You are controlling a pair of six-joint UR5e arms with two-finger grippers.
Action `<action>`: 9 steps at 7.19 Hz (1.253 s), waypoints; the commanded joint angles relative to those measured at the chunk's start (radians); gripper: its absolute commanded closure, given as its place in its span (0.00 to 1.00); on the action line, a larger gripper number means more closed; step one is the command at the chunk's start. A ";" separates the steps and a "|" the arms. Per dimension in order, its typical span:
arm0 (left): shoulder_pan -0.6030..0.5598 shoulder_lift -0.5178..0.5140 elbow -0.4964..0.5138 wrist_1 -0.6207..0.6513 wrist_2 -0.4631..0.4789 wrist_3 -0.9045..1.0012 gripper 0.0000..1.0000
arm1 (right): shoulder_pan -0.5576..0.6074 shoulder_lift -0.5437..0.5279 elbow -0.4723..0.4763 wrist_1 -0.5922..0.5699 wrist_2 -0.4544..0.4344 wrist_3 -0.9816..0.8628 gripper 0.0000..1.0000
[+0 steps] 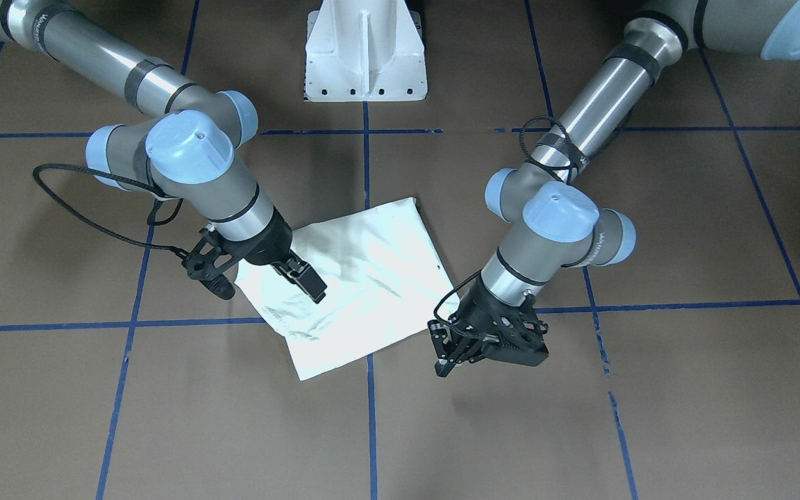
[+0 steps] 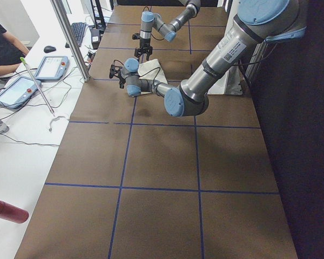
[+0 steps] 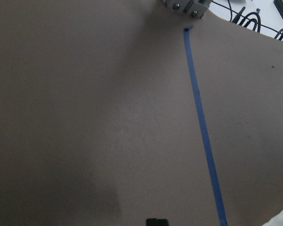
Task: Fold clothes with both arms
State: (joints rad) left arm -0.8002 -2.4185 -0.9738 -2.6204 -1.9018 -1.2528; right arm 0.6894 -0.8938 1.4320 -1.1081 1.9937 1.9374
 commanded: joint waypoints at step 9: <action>-0.076 0.210 -0.417 0.261 -0.097 0.061 1.00 | -0.096 0.212 -0.282 -0.004 -0.156 -0.199 1.00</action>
State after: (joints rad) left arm -0.8757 -2.2133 -1.3892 -2.3583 -2.0000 -1.1909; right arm 0.5681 -0.7432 1.2401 -1.1137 1.8372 1.7660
